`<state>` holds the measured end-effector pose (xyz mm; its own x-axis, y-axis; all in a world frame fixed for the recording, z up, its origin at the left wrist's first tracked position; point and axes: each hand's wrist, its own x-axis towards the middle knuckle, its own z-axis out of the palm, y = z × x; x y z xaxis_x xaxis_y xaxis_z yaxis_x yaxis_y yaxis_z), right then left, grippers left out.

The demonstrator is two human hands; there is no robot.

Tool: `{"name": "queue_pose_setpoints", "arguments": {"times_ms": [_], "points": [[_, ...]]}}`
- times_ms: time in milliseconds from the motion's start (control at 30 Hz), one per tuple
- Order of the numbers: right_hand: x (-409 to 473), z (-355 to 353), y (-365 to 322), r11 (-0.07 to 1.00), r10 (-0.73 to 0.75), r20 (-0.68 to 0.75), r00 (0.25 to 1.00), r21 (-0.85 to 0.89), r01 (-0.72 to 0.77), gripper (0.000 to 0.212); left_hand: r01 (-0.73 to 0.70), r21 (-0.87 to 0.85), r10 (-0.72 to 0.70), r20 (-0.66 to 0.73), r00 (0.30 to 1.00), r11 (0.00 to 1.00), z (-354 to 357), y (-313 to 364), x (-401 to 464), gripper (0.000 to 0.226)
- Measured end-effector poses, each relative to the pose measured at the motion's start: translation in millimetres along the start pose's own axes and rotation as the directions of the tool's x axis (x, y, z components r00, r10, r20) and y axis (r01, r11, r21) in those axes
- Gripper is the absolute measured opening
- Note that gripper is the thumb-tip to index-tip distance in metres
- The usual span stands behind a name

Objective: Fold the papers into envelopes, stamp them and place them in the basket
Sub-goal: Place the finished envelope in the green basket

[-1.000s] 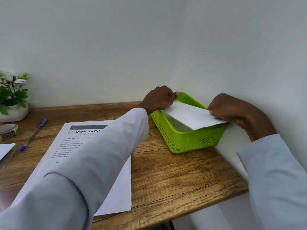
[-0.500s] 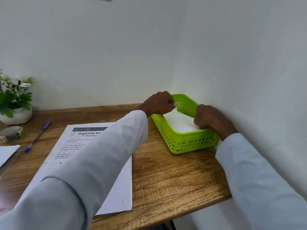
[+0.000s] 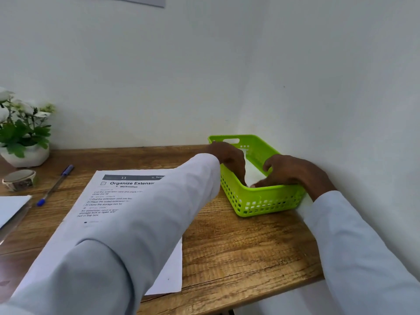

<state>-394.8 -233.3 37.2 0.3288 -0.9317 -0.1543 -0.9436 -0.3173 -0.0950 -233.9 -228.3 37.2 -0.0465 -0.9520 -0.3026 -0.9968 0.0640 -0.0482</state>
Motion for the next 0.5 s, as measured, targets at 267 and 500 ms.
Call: {"name": "queue_pose_setpoints", "arguments": {"times_ms": [267,500], "points": [[6.7,1.7,-8.4,0.999,-0.009,-0.109,0.994,-0.052,0.003,0.058,-0.116,-0.01,0.113,-0.157,0.981,0.993,9.0,7.8,-1.9,0.056],[-29.9,-23.4,-82.2,0.902,-0.232,-0.56,0.795,0.181,0.391,0.024,-0.192,-0.276,-0.003,-0.58,0.815,0.942,-0.4,-37.2,-75.1,0.035]]}}
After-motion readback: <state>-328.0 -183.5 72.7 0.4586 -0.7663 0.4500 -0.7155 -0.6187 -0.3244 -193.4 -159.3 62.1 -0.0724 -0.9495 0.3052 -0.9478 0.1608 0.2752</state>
